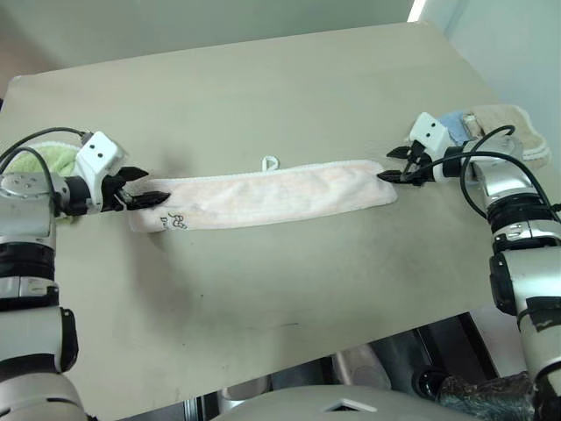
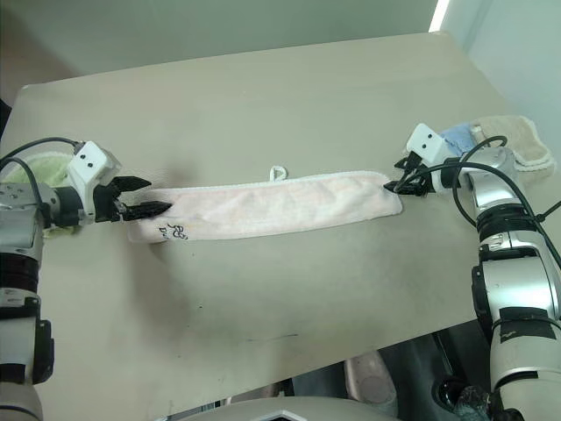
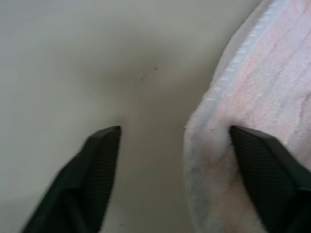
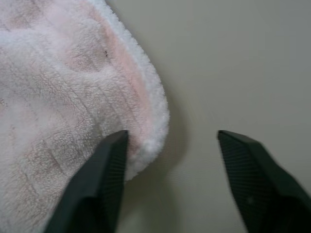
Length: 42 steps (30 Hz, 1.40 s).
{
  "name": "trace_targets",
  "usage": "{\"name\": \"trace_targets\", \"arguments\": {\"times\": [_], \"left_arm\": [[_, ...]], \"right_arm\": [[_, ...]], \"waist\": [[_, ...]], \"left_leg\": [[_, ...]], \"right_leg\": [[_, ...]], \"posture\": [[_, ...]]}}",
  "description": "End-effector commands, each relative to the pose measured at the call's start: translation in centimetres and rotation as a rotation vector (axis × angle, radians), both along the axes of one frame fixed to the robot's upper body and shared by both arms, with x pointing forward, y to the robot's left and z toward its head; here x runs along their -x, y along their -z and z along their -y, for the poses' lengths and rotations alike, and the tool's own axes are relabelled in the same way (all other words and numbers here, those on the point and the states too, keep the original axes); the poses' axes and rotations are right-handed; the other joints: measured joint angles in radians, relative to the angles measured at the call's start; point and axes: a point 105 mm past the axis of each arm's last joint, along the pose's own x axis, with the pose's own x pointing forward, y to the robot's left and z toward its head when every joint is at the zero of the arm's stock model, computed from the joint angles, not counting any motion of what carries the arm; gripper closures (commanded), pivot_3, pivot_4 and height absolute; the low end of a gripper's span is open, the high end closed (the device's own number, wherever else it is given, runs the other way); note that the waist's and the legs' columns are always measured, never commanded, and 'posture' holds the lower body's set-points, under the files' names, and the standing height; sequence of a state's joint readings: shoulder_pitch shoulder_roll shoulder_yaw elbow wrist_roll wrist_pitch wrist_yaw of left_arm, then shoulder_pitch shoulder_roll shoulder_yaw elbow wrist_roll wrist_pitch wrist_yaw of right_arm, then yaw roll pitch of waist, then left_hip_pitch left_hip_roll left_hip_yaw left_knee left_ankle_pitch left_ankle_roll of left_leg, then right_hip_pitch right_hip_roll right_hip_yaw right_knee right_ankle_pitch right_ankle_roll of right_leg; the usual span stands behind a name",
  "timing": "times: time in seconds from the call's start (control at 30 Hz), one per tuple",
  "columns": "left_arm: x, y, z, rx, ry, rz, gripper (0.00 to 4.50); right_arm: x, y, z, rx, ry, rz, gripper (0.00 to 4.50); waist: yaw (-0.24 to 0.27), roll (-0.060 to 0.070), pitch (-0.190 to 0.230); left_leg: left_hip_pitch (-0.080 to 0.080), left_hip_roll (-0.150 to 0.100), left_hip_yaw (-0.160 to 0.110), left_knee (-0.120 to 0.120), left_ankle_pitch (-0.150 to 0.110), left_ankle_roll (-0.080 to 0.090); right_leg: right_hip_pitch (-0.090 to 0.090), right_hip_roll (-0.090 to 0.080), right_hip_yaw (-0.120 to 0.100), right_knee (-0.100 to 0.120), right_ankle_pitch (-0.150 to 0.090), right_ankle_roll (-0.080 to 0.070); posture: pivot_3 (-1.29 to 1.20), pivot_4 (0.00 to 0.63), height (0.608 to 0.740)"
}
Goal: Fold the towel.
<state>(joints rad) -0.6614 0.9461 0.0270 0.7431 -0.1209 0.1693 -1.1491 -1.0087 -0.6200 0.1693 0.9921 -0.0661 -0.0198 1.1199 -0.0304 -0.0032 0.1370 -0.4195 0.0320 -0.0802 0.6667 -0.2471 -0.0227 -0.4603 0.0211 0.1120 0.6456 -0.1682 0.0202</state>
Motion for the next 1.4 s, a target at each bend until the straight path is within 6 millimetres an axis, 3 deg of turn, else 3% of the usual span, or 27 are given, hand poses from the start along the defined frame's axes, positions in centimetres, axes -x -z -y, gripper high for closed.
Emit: {"name": "trace_targets", "arguments": {"times": [0.03, 0.17, 0.3, 0.4, 0.5, 0.6, 0.8, 0.97, 1.17, 1.4], "left_arm": [[-0.1, -2.1, -1.6, -0.022, -0.066, 0.078, 0.00], [-0.1, -2.9, -2.6, -0.032, -0.116, 0.128, 0.00], [1.3, -6.3, -5.9, 0.093, -0.303, 0.307, 0.00], [2.3, -5.5, -5.3, 0.140, -0.297, 0.280, 0.00], [3.7, -4.7, -3.9, 0.263, -0.284, 0.224, 0.00], [5.8, -2.4, -2.5, 0.315, -0.277, 0.133, 0.00], [5.6, -0.4, -1.8, 0.258, -0.294, 0.079, 0.00], [5.1, -1.8, -2.5, 0.331, -0.338, 0.133, 0.00], [5.1, -3.2, -3.8, 0.432, -0.399, 0.214, 0.00], [5.2, -5.2, -1.7, 0.485, -0.307, 0.270, 0.00]], "right_arm": [[-0.7, -2.9, 1.3, -0.030, 0.055, 0.128, 0.05], [-0.5, -3.8, 2.0, -0.052, 0.067, 0.160, 0.02], [2.0, -6.4, 5.3, -0.304, 0.210, 0.107, 0.02], [3.4, -5.6, 5.5, -0.473, 0.328, -0.039, 0.02], [5.1, -4.4, 5.1, -0.614, 0.426, -0.188, 0.02], [6.8, -3.1, 4.8, -0.675, 0.488, -0.253, 0.02], [7.4, -1.9, 3.4, -0.688, 0.515, -0.299, 0.02], [7.4, -2.7, 1.5, -0.830, 0.485, -0.392, 0.02], [6.9, -2.2, 1.1, -0.970, 0.588, -0.505, 0.02], [6.5, -0.7, -0.8, -1.111, 0.661, -0.649, 0.02]], "waist": [[0.000, 0.000, 0.000], [0.000, 0.000, 0.000], [0.001, 0.000, 0.000], [0.000, 0.000, 0.000], [-0.004, 0.000, 0.000], [-0.006, 0.000, 0.000], [-0.005, -0.001, 0.000], [-0.004, -0.001, 0.000], [-0.002, -0.001, 0.000], [0.000, -0.001, 0.000]], "left_leg": [[0.000, 0.000, 0.000, 0.000, 0.000, 0.000], [0.000, 0.000, 0.000, 0.000, 0.000, 0.000], [0.000, 0.000, 0.001, 0.000, 0.000, 0.000], [0.000, 0.000, 0.003, -0.001, 0.000, -0.001], [0.002, 0.000, 0.004, 0.000, 0.000, -0.001], [0.004, 0.000, 0.004, 0.001, 0.001, -0.001], [0.008, 0.000, 0.004, 0.002, 0.001, -0.001], [0.019, 0.000, 0.003, 0.001, 0.000, -0.001], [0.020, 0.000, 0.002, 0.000, 0.001, -0.001], [0.019, 0.000, 0.002, -0.001, 0.001, -0.001]], "right_leg": [[0.000, 0.000, 0.000, 0.000, 0.000, 0.000], [0.000, 0.000, 0.000, 0.000, 0.000, 0.000], [0.000, 0.000, 0.000, -0.001, -0.001, 0.001], [0.001, 0.000, 0.000, -0.001, -0.003, 0.002], [0.003, 0.000, 0.000, -0.001, -0.004, 0.002], [0.005, 0.001, 0.001, 0.000, -0.008, -0.005], [0.009, 0.003, 0.001, 0.002, -0.008, -0.006], [0.019, 0.005, 0.002, 0.002, -0.006, -0.008], [0.018, 0.007, 0.002, 0.002, -0.006, -0.010], [0.016, 0.009, 0.002, 0.002, -0.007, -0.011]], "posture": [[0.00, 0.150, 0.740], [0.00, 0.150, 0.740], [0.00, 0.150, 0.740], [0.00, 0.150, 0.740], [0.00, 0.150, 0.740], [0.00, 0.150, 0.740], [0.00, 0.150, 0.740], [0.00, 0.150, 0.740], [0.00, 0.150, 0.740], [0.00, 0.150, 0.740]]}}
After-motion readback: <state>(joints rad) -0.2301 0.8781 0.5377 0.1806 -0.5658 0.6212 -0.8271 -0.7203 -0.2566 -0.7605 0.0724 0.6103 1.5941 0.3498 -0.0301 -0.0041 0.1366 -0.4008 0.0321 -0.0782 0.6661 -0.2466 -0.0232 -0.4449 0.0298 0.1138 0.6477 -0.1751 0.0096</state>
